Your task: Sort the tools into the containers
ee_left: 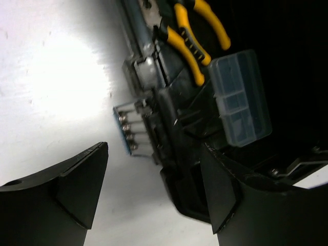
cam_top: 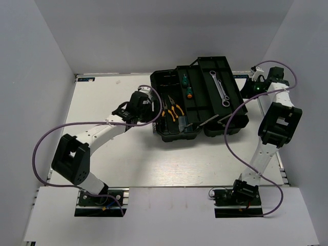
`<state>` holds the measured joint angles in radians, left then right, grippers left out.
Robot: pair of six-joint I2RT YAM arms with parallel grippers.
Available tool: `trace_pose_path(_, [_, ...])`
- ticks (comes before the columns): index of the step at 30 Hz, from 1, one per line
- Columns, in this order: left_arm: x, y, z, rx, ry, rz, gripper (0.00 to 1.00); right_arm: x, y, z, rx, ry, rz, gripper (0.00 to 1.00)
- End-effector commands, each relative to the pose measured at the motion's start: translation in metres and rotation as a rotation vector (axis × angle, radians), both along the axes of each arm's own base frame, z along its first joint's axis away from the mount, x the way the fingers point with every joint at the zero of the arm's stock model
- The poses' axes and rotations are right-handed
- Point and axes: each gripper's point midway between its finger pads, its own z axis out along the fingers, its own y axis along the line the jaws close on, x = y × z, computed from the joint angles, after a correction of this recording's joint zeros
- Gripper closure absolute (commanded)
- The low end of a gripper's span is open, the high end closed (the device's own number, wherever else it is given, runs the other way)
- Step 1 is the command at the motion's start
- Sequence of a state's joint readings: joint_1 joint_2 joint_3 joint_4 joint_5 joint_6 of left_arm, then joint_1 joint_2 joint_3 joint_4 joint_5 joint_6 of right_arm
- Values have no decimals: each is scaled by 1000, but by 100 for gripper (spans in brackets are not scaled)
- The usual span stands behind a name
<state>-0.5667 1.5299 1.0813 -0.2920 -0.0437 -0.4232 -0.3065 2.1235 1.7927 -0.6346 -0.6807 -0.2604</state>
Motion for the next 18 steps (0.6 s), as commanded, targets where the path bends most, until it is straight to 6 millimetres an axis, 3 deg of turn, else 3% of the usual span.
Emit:
trace_pose_path(1, [17,-12,22,-44,-48,-6,18,-9,5,14,-16,-37,39,85])
trace_pose_path(4, [19,-21,9,-50,-15,-34,18,-17,9,20,-8,-27,63,96])
trace_pose_path(5, [25,-24,13,-58,-28,-35,18,-19,11,22,3,-27,68,100])
trace_pose_path(12, [39,-37,-10,-38,28,-48,18,-29,19,37,22,-36,81,100])
trace_pose_path(15, [43,-40,-14,-36,32,-48,18,-32,16,38,19,-13,75,71])
trace_pose_path(17, [46,-42,-16,-34,35,-48,18,-35,17,34,19,9,89,61])
trace_pose_path(18, [46,-42,-20,-29,44,-47,18,-37,16,31,12,12,94,61])
